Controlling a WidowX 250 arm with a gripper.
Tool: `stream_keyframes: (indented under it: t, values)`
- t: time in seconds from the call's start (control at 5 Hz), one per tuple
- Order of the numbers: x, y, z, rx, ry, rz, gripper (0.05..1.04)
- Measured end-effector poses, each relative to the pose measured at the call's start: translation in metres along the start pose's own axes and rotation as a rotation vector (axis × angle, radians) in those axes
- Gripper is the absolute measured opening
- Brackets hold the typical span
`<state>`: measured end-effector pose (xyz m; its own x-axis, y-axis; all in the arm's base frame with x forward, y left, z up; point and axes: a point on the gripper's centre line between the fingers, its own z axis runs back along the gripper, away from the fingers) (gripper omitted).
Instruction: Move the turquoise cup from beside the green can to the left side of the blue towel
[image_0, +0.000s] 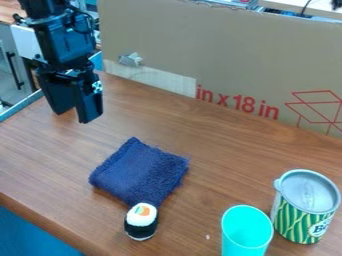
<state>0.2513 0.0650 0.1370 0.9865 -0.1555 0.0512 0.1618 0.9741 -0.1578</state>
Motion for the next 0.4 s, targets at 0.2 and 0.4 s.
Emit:
stream_keyframes:
  t: [0.2, 0.4]
  values:
    - [-0.001, 0.000, -0.005, -0.009, 0.016, 0.005, 1.000]
    - [0.008, -0.039, 0.000, 0.003, 0.022, -0.078, 1.000]
